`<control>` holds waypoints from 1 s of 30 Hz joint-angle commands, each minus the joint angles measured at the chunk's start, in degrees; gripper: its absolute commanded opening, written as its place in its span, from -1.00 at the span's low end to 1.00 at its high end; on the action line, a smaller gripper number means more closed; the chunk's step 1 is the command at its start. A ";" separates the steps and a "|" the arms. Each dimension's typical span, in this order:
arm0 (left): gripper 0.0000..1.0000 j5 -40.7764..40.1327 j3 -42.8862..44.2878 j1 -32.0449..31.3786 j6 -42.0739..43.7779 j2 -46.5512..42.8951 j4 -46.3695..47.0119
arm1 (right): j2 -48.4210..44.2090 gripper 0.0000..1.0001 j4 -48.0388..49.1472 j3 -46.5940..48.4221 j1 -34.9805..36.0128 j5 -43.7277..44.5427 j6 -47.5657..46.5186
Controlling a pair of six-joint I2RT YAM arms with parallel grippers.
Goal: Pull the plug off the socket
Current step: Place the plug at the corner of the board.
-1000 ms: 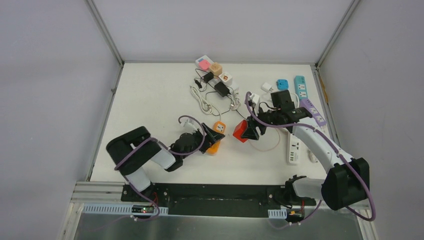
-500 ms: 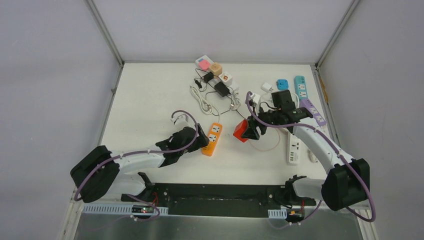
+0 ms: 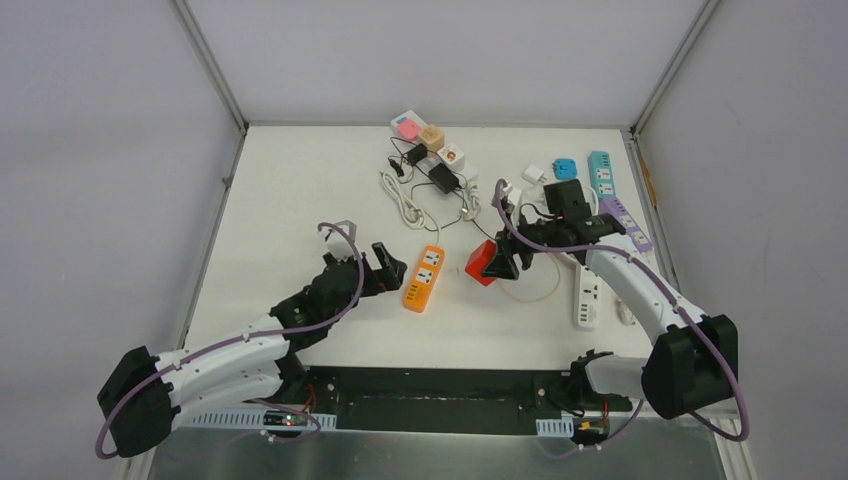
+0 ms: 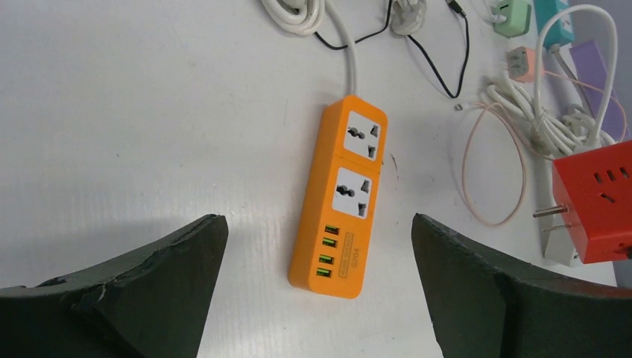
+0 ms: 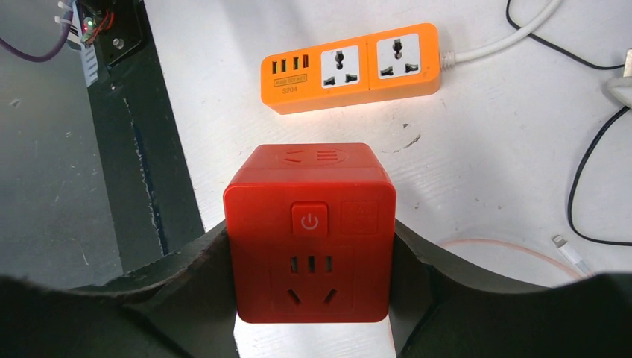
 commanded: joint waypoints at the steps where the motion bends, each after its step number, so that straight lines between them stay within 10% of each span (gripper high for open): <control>1: 0.98 -2.12 -6.03 -0.43 4.72 -4.41 10.88 | 0.72 -1.00 1.63 2.74 -0.81 -4.71 1.53; 14: 0.97 29.00 -10.50 -1.18 19.02 1.40 43.15 | 5.44 -1.00 2.98 3.86 -3.22 -11.67 7.44; 30: 0.98 16.90 -3.44 -13.93 60.41 15.08 43.30 | 11.72 -1.00 2.21 5.33 -3.90 -17.09 10.76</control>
